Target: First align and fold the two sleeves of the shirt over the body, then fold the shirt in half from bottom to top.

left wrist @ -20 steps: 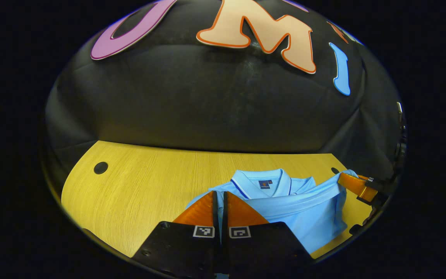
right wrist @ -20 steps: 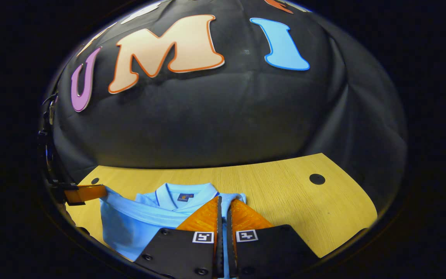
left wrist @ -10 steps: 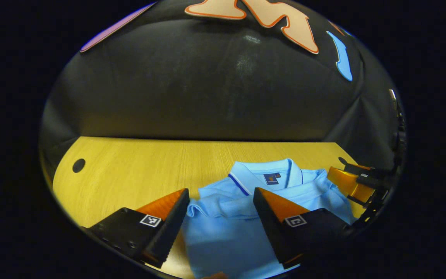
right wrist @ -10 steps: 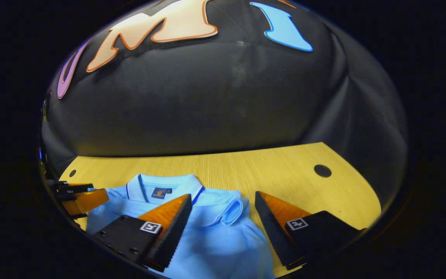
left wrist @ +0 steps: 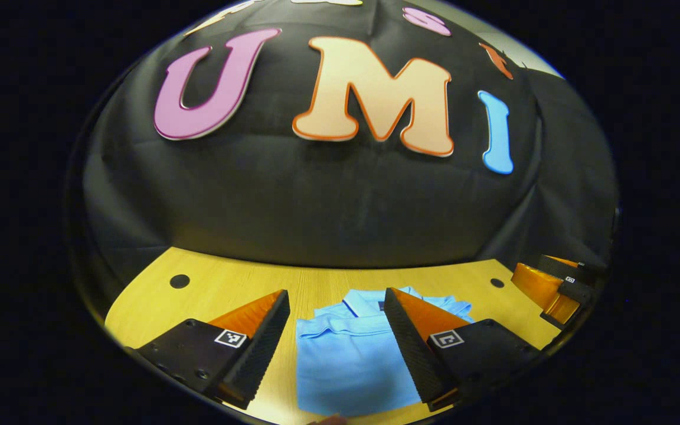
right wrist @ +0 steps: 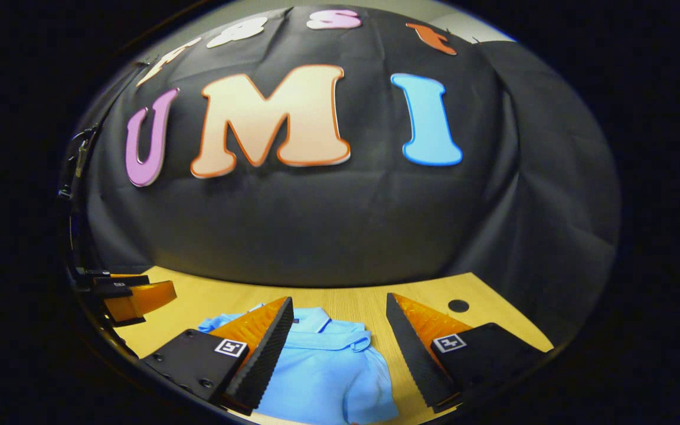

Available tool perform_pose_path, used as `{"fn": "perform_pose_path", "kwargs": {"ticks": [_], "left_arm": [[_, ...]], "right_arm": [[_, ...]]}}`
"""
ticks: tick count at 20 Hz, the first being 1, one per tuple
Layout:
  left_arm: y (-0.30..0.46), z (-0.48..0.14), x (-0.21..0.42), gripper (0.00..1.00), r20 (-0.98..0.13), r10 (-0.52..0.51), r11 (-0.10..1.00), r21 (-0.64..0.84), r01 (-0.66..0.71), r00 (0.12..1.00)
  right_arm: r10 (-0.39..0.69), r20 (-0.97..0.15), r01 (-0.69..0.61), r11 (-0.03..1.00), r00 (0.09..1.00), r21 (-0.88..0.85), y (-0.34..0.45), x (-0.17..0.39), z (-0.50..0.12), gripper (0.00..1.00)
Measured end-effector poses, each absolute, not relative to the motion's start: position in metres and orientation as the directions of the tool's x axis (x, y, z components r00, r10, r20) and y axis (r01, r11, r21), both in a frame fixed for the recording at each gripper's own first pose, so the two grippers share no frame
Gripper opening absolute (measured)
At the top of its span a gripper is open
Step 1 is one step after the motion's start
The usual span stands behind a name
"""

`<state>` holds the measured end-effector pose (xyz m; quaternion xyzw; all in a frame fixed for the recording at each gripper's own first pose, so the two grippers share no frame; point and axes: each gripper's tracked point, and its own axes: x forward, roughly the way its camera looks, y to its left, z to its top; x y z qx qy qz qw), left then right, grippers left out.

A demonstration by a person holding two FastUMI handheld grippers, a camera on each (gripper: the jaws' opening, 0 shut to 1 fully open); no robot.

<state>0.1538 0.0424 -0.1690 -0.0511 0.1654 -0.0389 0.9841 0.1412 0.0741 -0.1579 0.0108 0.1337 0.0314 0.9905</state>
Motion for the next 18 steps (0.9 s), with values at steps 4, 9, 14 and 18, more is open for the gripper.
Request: {"fn": "perform_pose_path", "kwargs": {"ticks": [4, 9, 14, 18], "left_arm": [[0.034, -0.121, 0.103, 0.96, -0.250, -0.077, 0.992, -0.116, 0.050, 0.965], [0.031, -0.073, 0.037, 0.95, -0.174, -0.040, 0.997, -0.075, 0.027, 0.984], [0.030, -0.053, -0.015, 0.94, -0.152, -0.024, 0.998, -0.066, 0.014, 0.988], [0.029, -0.039, -0.031, 0.95, -0.126, -0.015, 0.998, -0.057, 0.008, 0.992]], "right_arm": [[0.084, -0.149, -0.085, 0.996, 0.985, 0.004, 0.066, 0.086, -0.091, 0.98], [0.114, -0.090, -0.111, 0.993, 0.989, 0.037, 0.054, 0.013, -0.049, 0.98], [0.131, -0.089, -0.127, 0.991, 0.987, 0.044, 0.048, -0.034, -0.040, 0.98], [0.137, -0.073, -0.135, 0.990, 0.988, 0.041, 0.046, -0.052, -0.031, 0.99]]}}
